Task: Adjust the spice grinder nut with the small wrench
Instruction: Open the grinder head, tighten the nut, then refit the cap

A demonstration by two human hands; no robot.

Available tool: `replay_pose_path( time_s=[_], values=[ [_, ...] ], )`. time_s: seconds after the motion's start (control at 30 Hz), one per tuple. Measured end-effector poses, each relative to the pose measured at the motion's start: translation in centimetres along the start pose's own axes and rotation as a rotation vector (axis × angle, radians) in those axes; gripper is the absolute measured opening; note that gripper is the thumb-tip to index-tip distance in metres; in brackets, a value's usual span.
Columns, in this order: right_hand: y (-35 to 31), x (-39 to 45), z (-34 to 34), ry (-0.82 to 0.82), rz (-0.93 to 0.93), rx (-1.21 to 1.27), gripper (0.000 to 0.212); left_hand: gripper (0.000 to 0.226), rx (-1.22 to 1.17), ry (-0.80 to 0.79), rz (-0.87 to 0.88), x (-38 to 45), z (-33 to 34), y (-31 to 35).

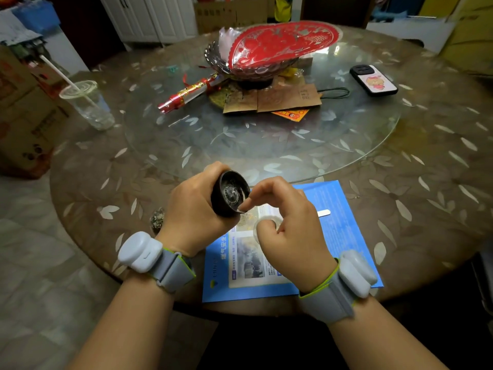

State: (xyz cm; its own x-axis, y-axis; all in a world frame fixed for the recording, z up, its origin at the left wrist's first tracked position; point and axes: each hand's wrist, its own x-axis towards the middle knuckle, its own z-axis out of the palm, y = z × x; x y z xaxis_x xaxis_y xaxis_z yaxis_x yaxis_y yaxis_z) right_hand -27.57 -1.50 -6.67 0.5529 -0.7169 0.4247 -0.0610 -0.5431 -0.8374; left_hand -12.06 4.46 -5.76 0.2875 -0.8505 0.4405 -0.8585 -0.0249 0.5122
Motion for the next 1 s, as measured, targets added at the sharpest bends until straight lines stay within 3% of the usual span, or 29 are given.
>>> replay_pose_path(
  time_s=[0.13,0.23,0.63,0.73,0.9,1.0],
  values=[
    [-0.2,0.0,0.3,0.043,0.192,0.242,0.039,0.041,-0.009,0.061,0.012,0.0,0.1,0.0],
    [-0.3,0.1,0.4,0.070,0.185,0.314,0.038,0.041,-0.016,0.078,0.001,0.3,0.2,-0.1],
    [0.6,1.2,0.5,-0.070,0.096,0.146,0.037,0.041,0.136,0.057,0.086,0.4,0.6,-0.6],
    [0.3,1.6,-0.1,-0.090,0.276,0.359,0.032,0.041,0.083,0.100,0.102,-0.2,0.8,-0.6],
    [0.6,2.4,-0.9,-0.044,0.833,0.949,0.029,0.043,0.007,0.131,0.113,-0.4,1.4,-0.6],
    [0.9,2.7,-1.3,-0.126,1.004,1.141,0.027,0.041,-0.021,0.119,0.113,-0.4,1.4,-0.7]
  ],
)
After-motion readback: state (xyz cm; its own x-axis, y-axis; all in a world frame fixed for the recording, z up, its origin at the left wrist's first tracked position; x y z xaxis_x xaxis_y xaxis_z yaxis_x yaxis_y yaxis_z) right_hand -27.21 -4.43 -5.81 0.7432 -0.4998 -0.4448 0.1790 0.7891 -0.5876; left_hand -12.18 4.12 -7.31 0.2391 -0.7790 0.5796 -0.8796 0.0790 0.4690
